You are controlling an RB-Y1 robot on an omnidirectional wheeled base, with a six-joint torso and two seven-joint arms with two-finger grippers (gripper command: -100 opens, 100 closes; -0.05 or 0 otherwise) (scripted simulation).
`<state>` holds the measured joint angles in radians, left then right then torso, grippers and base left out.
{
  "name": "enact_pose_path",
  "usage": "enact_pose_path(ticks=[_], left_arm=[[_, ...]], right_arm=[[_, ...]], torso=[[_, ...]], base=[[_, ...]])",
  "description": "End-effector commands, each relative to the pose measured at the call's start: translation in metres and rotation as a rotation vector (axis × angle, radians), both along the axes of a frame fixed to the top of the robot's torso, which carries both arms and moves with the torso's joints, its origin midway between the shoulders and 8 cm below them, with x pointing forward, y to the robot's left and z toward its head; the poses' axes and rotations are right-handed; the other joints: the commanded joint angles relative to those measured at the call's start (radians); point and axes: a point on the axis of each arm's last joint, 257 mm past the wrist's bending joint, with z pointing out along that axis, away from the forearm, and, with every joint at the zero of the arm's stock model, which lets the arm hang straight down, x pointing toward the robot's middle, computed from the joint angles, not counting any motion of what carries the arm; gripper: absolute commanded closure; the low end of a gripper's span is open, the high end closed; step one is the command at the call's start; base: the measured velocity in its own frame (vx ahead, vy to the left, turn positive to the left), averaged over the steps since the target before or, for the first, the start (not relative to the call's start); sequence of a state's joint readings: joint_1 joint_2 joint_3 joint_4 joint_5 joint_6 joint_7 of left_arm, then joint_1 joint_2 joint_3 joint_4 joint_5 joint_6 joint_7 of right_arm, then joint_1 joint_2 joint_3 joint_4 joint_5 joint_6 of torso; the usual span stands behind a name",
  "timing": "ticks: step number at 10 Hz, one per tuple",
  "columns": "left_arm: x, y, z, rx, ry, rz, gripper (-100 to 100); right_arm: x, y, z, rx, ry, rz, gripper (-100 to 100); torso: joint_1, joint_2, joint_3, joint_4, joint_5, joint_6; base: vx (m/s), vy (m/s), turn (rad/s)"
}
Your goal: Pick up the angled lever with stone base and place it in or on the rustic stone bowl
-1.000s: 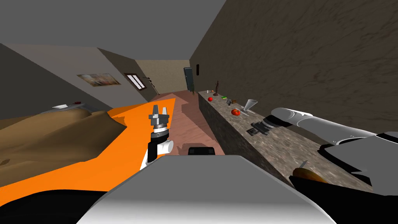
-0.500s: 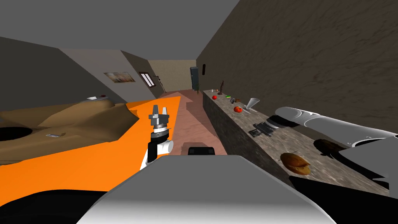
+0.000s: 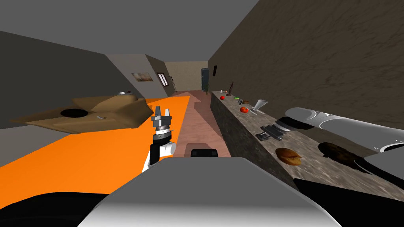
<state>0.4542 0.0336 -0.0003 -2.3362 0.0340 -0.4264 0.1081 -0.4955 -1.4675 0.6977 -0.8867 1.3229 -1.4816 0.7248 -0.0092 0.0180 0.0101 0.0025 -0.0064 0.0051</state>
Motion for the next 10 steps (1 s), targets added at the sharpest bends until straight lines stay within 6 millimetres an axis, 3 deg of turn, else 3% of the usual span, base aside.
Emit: enact_pose_path(ticks=[1, 10], left_arm=[[0.0, 0.0, 0.0, 0.0, 0.0, 0.0, 0], [0.0, 0.0, 0.0, 0.0, 0.0, 0.0, 0]], right_arm=[[-0.007, -0.003, 0.003, 0.003, 0.018, -0.041, 100], [-0.033, -0.024, 0.031, -0.017, 0.077, -0.304, 100]], torso=[[0.0, 0.0, 0.0, 0.0, 0.0, 0.0], [-0.01, 0.001, 0.0, -0.001, -0.002, 0.004]], base=[[-0.209, -0.046, 0.227], [-0.285, -0.145, 0.294]])
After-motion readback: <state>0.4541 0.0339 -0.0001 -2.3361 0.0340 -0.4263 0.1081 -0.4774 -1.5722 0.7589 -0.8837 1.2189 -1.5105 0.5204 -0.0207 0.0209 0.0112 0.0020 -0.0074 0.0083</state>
